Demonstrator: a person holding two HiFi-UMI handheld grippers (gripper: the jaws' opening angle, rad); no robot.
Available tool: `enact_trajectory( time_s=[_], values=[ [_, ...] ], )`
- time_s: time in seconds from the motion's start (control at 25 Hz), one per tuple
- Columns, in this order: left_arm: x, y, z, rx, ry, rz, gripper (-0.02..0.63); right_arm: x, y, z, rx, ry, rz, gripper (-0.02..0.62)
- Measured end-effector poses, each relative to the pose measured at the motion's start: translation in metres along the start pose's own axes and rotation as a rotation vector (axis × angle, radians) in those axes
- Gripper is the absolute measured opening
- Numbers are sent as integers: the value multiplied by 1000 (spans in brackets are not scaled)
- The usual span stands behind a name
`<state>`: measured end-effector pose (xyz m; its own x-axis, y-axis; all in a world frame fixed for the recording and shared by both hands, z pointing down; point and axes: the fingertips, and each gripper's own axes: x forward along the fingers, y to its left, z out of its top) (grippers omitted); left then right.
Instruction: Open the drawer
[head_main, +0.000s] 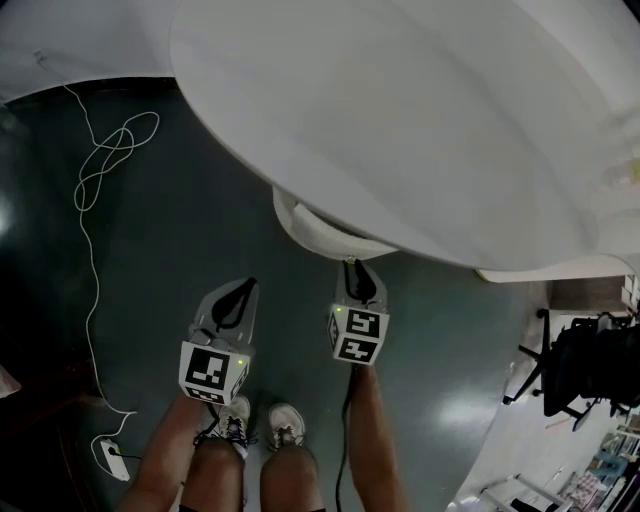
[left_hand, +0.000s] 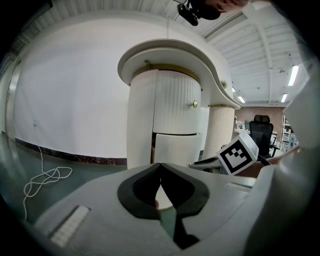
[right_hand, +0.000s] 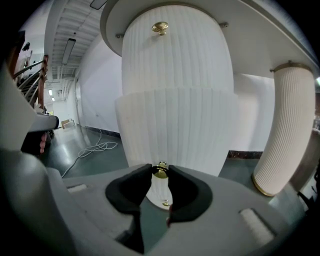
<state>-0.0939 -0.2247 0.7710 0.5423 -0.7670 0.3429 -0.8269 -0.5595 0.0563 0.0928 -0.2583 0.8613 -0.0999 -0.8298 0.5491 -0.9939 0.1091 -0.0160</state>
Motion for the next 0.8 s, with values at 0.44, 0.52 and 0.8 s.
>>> enact_trajectory(
  time_s=[0.44,0.52,0.8],
  values=[
    [-24,-8,-1,-20,27,12,9,-25,8,-15,-1,29,5,109],
    [-27,-9,-1,-26,29,15,9,-30,9,-18,2,40,5,109],
    [-44,-13,-6,-39,64,9,9,-47,16,-30,13,68,7,109]
  ],
)
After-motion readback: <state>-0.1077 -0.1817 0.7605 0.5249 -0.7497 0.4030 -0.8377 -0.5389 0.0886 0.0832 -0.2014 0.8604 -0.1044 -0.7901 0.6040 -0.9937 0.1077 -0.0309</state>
